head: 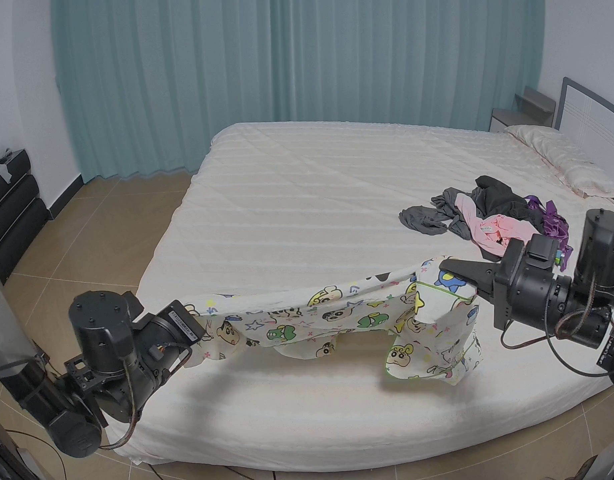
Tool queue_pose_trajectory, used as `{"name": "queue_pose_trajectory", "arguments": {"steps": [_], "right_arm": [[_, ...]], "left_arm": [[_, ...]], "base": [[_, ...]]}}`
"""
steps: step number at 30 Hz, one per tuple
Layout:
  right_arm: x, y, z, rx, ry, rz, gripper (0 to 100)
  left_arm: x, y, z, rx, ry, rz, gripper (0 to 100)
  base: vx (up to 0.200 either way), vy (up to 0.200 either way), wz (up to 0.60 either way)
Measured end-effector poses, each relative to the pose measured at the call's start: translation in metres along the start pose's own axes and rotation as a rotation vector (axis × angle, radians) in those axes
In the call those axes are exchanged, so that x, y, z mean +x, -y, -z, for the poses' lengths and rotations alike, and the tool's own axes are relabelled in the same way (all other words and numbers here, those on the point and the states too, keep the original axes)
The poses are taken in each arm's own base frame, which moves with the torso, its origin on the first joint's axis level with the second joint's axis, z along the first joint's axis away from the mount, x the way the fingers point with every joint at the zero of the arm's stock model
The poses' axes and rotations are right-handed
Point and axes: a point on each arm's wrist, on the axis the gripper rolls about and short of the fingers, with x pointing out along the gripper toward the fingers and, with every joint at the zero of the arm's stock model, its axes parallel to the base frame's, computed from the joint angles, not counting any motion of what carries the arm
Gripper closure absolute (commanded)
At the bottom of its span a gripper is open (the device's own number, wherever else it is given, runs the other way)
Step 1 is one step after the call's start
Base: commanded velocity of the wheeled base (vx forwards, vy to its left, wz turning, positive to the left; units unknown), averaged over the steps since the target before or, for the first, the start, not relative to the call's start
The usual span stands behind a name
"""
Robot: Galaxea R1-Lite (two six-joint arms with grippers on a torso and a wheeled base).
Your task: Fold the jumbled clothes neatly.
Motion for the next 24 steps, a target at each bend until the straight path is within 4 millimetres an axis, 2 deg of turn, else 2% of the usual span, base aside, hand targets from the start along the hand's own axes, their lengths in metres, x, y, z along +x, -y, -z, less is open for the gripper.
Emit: {"name": "queue_pose_trajectory", "arguments": {"steps": [5,16,24], "right_arm": [[-0.030,-0.016,0.005,-0.049,0.015,-0.084,100],[-0.115,-0.048,0.015,-0.141,0.020,-0.250,100],[-0.160,-0.072,0.007,-0.207,0.074,-0.341,100]], "left_arm": [[-0.021,0.004,-0.007,0.000,0.013,0.042,100],[-0.066,0.017,-0.026,0.066,0.107,0.146,100],[-0.100,0.023,-0.045,0.179,0.194,0.217,100]], "base": [[-0.200,0.000,0.00],[0.000,0.000,0.00],[0.000,0.000,0.00]]}}
